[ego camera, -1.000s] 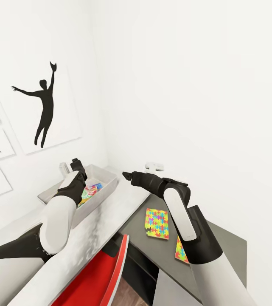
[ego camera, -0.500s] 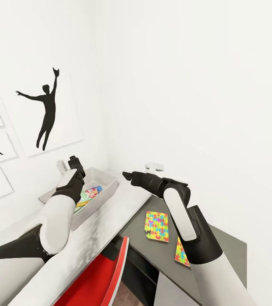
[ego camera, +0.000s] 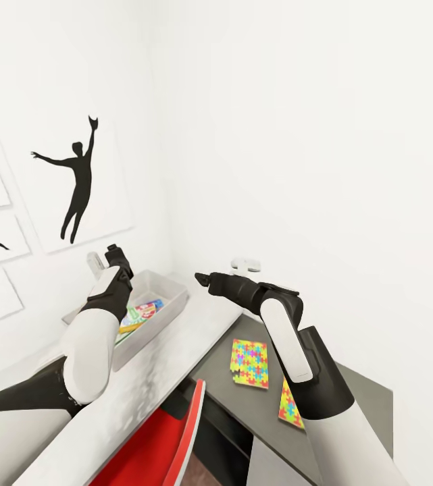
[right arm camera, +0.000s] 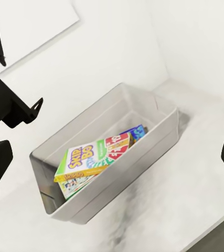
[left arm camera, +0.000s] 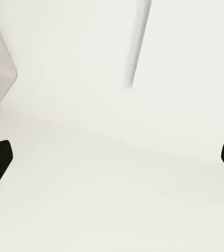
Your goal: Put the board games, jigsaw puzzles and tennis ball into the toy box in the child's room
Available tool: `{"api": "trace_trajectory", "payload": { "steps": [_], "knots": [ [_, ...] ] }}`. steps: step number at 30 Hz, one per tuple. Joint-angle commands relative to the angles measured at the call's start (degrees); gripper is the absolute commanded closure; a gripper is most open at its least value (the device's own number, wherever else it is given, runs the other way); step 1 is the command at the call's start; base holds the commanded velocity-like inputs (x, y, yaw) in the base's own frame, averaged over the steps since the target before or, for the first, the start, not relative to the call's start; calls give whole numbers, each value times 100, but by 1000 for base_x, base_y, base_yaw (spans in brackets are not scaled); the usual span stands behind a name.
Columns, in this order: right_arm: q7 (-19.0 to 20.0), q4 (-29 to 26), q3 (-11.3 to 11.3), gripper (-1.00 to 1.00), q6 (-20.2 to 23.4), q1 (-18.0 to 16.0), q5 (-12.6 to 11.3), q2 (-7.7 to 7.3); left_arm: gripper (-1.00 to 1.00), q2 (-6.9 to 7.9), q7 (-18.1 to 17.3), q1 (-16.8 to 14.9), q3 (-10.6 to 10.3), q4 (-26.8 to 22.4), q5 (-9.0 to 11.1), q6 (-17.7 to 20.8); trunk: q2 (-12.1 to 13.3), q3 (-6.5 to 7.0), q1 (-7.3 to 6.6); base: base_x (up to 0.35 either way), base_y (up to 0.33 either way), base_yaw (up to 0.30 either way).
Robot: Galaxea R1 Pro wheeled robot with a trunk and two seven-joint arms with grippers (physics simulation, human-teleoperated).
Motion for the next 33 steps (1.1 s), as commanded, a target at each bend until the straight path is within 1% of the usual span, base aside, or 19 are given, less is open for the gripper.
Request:
{"api": "trace_trajectory", "payload": {
  "steps": [1,5,8,22,33],
  "knots": [
    [-60,-6,2,-100,12,-7,-59,0,-100,-6,10,-5,29,-12,40,-10,-13,-4,4,0,0,0],
    [-60,-6,2,-100,12,-7,-63,0,-100,-11,8,-4,112,-27,40,-5,-13,33,4,0,0,0],
    [-60,-6,2,-100,12,-7,-66,0,-100,-12,7,-3,131,-30,40,-3,-13,62,4,0,0,0],
    [-60,29,2,-100,13,-7,-68,0,-100,-23,7,10,134,-96,40,23,-13,194,4,0,0,0],
    [-60,46,-5,-100,12,-7,-74,0,-100,2,7,43,119,-229,24,201,-13,277,4,0,0,0]
  ]
}}
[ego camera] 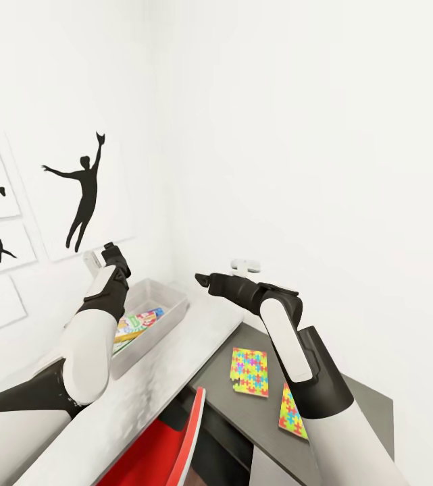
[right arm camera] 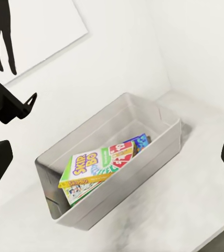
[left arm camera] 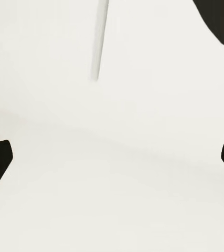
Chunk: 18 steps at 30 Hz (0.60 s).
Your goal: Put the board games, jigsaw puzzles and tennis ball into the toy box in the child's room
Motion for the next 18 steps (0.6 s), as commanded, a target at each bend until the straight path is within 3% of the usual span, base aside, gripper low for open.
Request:
{"api": "trace_trajectory", "payload": {
  "steps": [1,9,18],
  "knots": [
    [-59,-1,2,-100,10,-3,-61,0,-100,-4,9,-1,10,-10,40,-1,-4,-1,3,0,0,0],
    [-59,20,-4,-100,10,-3,-62,0,-100,6,9,21,9,-19,31,57,-4,6,3,0,0,37],
    [-59,23,-7,-100,10,-3,-55,0,-100,9,4,44,9,-23,18,226,-4,28,3,0,0,237]
  ]
}}
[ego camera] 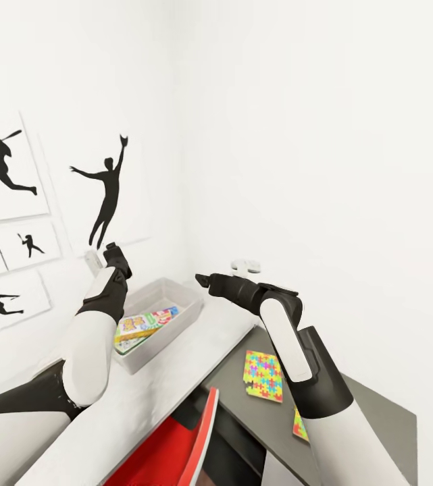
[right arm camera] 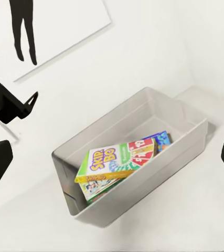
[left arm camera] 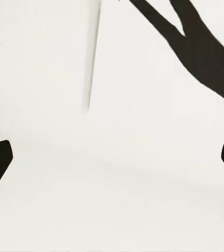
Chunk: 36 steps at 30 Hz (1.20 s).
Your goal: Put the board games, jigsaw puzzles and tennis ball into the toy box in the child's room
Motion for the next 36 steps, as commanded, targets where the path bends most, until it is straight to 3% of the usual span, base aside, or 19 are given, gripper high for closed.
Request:
{"api": "trace_trajectory", "payload": {
  "steps": [1,10,17,18,23,31,33,36],
  "knots": [
    [-60,-6,0,-100,11,-2,-60,0,-100,-3,6,2,9,-8,45,-5,-5,0,3,0,0,270],
    [-60,37,-17,-100,11,-2,-68,0,-100,-3,-4,86,-1,-93,49,15,-5,28,3,0,0,267],
    [-60,61,-9,-100,12,-2,-63,0,-100,-1,-14,130,-2,-124,51,216,-5,35,3,0,0,91],
    [-60,63,-12,-100,17,-2,-61,0,-100,-5,-29,167,-6,-129,49,480,-5,35,3,0,0,12],
    [-60,56,-21,-100,25,-2,-54,0,-100,-1,-42,192,-8,-136,34,738,-5,35,3,0,0,6],
    [-60,63,-32,-100,25,-2,-59,0,-100,16,-42,239,12,-140,-4,1635,-5,35,3,0,0,1],
    [-60,63,-36,-100,26,-2,-59,0,-100,45,-44,257,12,-140,-5,1794,-5,35,3,0,0,0],
    [-60,61,-45,-100,28,-2,-59,0,-100,208,-50,297,0,-140,27,2204,-5,35,3,0,0,0]
  ]
}}
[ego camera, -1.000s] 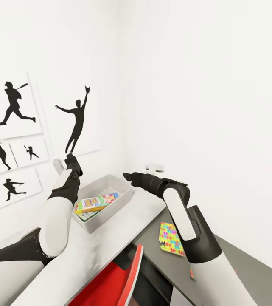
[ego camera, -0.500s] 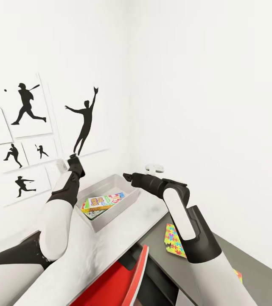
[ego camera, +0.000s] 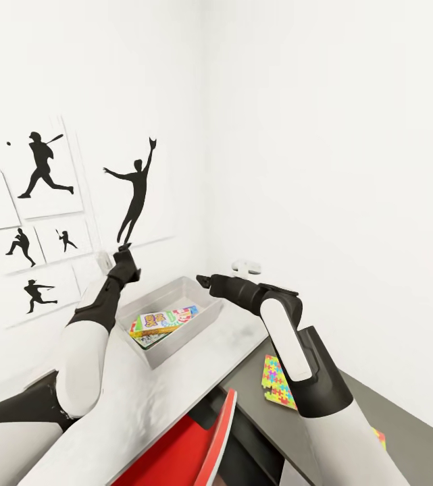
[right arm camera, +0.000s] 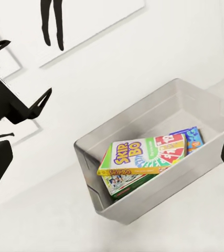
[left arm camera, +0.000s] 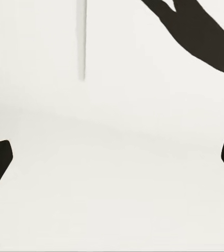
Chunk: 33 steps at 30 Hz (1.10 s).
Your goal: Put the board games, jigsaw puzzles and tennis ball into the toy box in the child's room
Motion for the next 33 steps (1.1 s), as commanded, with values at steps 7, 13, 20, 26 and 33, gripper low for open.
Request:
{"api": "trace_trajectory", "payload": {
  "steps": [7,13,20,26,33],
  "knots": [
    [-58,-9,-9,-100,11,-3,-60,0,-100,205,31,27,37,-10,41,972,-5,-3,2,0,0,0],
    [-52,-21,-26,-100,22,-3,-60,0,-100,478,37,94,39,6,57,1879,-5,-3,2,0,0,0],
    [-51,-24,-36,-100,28,-3,-59,0,-100,656,54,142,43,22,81,2652,-5,-3,2,0,0,0],
    [-51,-26,-44,-100,36,-3,-60,0,-100,700,72,149,49,42,85,3321,-5,-3,2,0,0,0],
    [-51,-33,-45,-100,33,-3,-60,0,-100,710,101,151,62,205,96,3625,-5,-3,2,0,0,0]
  ]
}}
